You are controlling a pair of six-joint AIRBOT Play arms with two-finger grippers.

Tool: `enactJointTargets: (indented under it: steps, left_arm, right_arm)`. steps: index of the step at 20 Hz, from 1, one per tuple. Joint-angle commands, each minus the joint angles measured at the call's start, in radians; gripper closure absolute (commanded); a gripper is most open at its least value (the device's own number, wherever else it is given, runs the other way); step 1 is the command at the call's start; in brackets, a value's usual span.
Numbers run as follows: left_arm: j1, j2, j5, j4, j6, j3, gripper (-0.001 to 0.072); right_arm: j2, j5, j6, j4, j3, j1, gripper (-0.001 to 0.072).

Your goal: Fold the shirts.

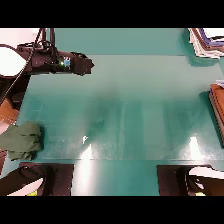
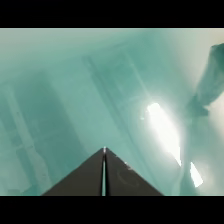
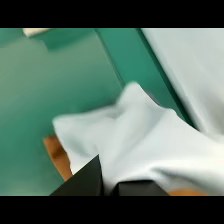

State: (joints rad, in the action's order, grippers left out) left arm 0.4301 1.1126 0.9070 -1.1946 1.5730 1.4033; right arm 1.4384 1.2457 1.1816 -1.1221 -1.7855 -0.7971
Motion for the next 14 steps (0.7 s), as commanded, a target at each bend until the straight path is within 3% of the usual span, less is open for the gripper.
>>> enactJointTargets:
  steps: [1,3,6,8,11,14]
  left_arm:
    - [0.000,-0.001,0.006,-0.002,-0.002,0.000,0.0684]
    - [0.000,-0.001,0.006,-0.002,-0.002,0.000,0.0684]
    - [0.000,-0.001,0.006,-0.002,-0.002,0.000,0.0684]
    - [0.000,-0.001,0.006,-0.002,-0.002,0.000,0.0684]
    - [0.000,-0.001,0.006,-0.002,-0.002,0.000,0.0684]
    - [0.000,-0.001,0.006,-0.002,-0.002,0.000,0.0684]
  right_arm:
    - [-0.114,0.057,-0.005,-0.114,0.175,-0.098,0.0697]
    - [-0.187,0.072,-0.004,-0.161,0.287,-0.169,0.0692]
    - [-0.280,0.069,-0.004,-0.165,0.444,-0.285,0.0378]
    - [-0.318,0.064,-0.003,-0.158,0.510,-0.352,0.0247]
    - [-0.334,0.050,-0.003,0.002,0.517,-0.364,0.0217]
    - [-0.333,-0.019,-0.004,0.217,0.456,-0.227,0.0219]
